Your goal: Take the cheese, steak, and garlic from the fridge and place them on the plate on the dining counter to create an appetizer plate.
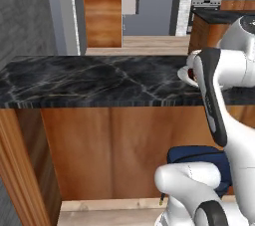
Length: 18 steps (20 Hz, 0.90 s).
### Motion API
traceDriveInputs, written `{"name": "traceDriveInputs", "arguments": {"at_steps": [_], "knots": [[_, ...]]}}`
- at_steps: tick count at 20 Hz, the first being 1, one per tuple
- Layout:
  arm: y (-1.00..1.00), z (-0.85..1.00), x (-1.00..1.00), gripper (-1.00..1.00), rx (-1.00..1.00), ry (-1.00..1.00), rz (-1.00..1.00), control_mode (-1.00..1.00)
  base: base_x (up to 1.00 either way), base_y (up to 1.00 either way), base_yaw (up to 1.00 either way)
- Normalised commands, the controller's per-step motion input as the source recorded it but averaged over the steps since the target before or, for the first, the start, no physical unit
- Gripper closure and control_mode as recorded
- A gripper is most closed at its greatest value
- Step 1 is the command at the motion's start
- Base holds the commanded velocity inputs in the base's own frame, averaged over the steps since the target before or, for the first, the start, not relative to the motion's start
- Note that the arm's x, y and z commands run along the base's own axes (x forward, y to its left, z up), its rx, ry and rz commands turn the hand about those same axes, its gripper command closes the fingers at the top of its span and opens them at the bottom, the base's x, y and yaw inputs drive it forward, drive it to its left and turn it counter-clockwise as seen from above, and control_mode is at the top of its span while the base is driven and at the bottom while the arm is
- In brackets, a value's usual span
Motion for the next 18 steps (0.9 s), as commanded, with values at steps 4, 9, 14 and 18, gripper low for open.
{"name": "traceDriveInputs", "arguments": {"at_steps": [4, 9, 14, 18], "knots": [[0.27, -0.48, -0.91, -1.0, -0.05, 0.07, -0.03, -1.0, 0.0, 0.0, 0.0], [0.0, -0.5, -0.28, -1.0, -0.09, 0.13, -0.07, 1.0, -0.07, 0.0, -0.01], [0.0, 0.0, 0.0, -1.0, 0.0, 0.0, 0.0, 1.0, -0.92, -0.01, -0.09], [0.0, 0.0, 0.0, -1.0, 0.0, 0.0, 0.0, 1.0, -1.0, -0.56, -0.35]]}}
